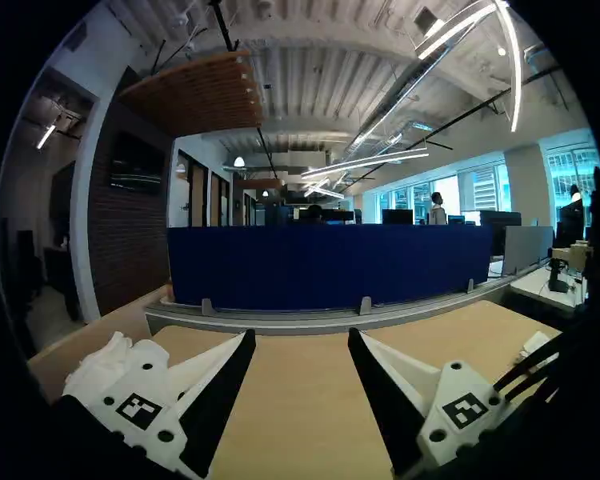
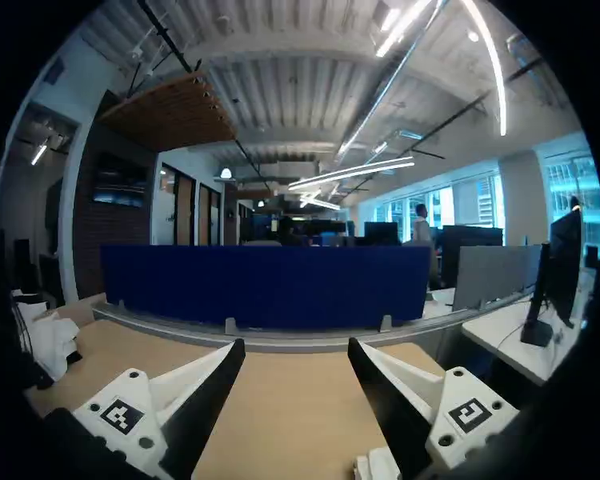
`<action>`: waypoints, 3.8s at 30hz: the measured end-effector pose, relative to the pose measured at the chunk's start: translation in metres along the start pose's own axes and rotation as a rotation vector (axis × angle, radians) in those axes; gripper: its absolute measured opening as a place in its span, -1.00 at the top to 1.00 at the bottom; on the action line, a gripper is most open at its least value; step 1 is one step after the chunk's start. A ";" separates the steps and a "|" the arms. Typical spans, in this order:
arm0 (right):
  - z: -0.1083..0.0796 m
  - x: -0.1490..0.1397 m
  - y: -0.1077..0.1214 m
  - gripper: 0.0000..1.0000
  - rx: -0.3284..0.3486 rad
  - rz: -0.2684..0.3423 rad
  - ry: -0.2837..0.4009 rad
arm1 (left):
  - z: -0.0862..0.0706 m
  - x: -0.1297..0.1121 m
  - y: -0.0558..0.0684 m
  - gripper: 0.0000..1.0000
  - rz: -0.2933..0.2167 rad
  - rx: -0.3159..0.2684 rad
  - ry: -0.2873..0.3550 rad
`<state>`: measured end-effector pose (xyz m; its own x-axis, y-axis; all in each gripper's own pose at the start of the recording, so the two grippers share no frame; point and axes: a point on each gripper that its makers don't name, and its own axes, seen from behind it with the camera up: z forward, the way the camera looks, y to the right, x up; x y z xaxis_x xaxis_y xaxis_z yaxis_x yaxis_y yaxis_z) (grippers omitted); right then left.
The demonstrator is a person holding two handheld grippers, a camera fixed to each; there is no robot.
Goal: Fold towel
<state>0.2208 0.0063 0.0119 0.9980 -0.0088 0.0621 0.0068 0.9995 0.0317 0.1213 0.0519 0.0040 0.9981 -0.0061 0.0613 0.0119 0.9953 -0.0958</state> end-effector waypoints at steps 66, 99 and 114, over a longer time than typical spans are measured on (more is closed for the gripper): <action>0.004 -0.019 -0.014 -1.00 -0.036 -0.040 0.028 | -0.001 -0.181 -0.039 -0.70 0.015 0.100 0.021; -0.005 -0.003 0.000 -1.00 -0.021 -0.072 0.097 | -0.002 -0.180 -0.039 -0.89 0.001 0.099 0.036; -0.003 -0.049 0.013 -0.99 -0.032 -0.030 0.094 | 0.000 -0.180 -0.039 -0.90 0.000 0.099 0.036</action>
<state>0.1720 0.0201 0.0065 0.9988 -0.0368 -0.0324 0.0369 0.9993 0.0004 -0.0587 0.0144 -0.0036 0.9997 -0.0073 0.0251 0.0072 1.0000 0.0027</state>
